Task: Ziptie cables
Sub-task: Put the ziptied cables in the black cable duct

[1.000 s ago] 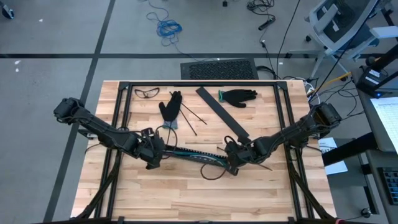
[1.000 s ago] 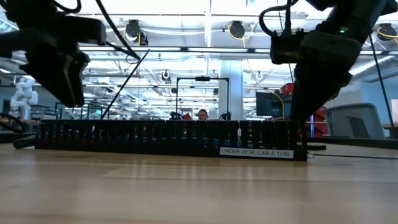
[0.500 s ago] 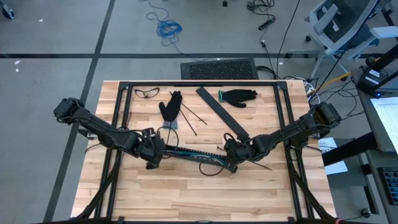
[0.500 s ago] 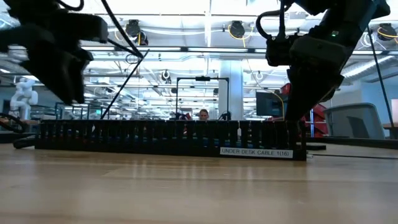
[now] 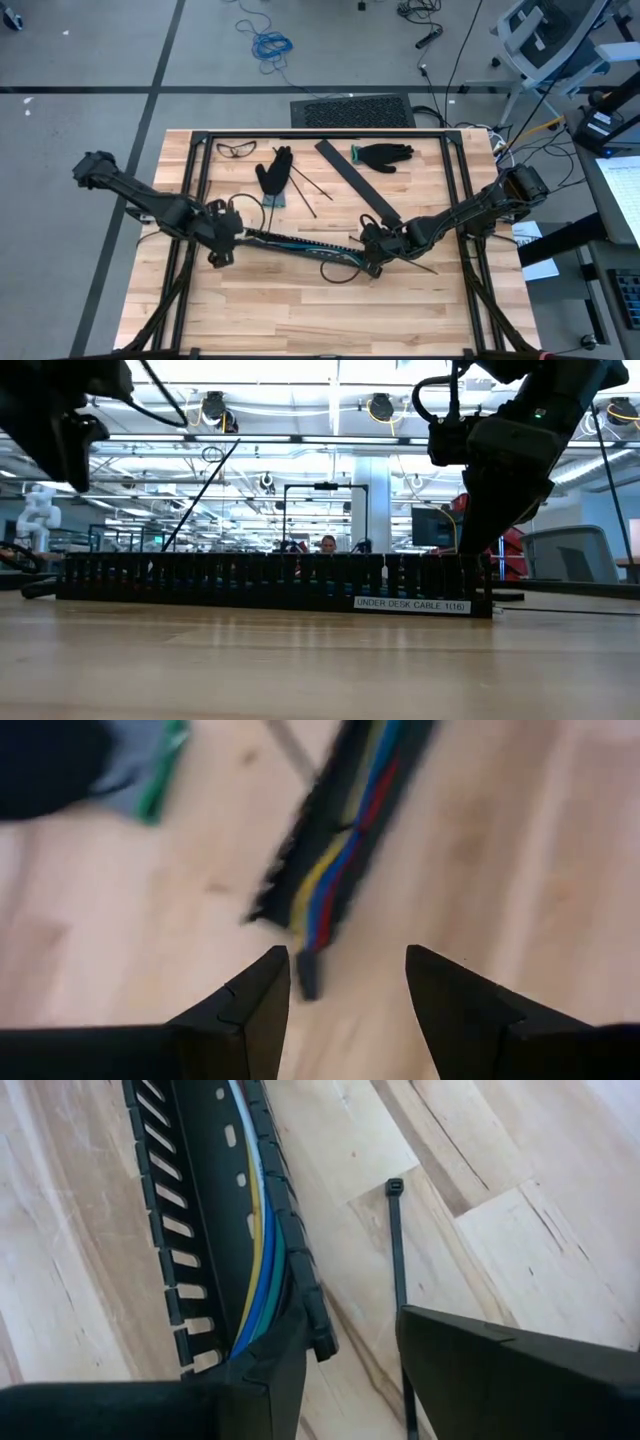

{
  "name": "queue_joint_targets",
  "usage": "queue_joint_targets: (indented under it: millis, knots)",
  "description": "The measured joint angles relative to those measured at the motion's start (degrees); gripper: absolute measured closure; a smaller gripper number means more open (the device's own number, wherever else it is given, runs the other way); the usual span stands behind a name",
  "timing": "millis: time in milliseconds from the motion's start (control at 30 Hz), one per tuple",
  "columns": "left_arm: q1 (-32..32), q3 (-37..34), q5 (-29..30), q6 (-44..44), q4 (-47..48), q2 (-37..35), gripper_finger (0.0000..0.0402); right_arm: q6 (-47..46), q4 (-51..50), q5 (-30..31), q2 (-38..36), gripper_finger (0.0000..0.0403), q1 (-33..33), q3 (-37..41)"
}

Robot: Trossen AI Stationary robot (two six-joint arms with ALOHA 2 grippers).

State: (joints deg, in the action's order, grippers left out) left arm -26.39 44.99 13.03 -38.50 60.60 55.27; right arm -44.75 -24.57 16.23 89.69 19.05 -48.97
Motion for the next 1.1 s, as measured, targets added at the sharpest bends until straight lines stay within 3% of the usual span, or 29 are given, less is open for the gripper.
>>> queue_joint_targets:
  millis: [233,467,600,933,1100]
  knots:
    - [0.0,-4.64,-11.97,8.44,-6.38,0.33,0.0205,0.2,-0.03,-0.02,0.0,0.0252,0.0,0.0]
    - [0.21,-4.65,-4.6,18.92,-6.23,5.09,0.0205,0.17,0.08,-0.02,0.0,0.0252,0.0,0.0]
    - [1.54,-4.65,-6.04,23.7,-6.25,8.17,0.0205,0.19,0.43,0.07,0.0,0.0252,0.0,0.0]
    - [4.55,-4.65,-5.88,24.07,-6.92,13.3,0.0206,0.47,2.74,0.63,0.0,0.0252,0.0,0.0]
    - [5.11,-4.61,-6.5,25.36,-10.25,14.14,0.0229,0.46,3.46,0.63,0.0,0.0252,0.0,0.0]
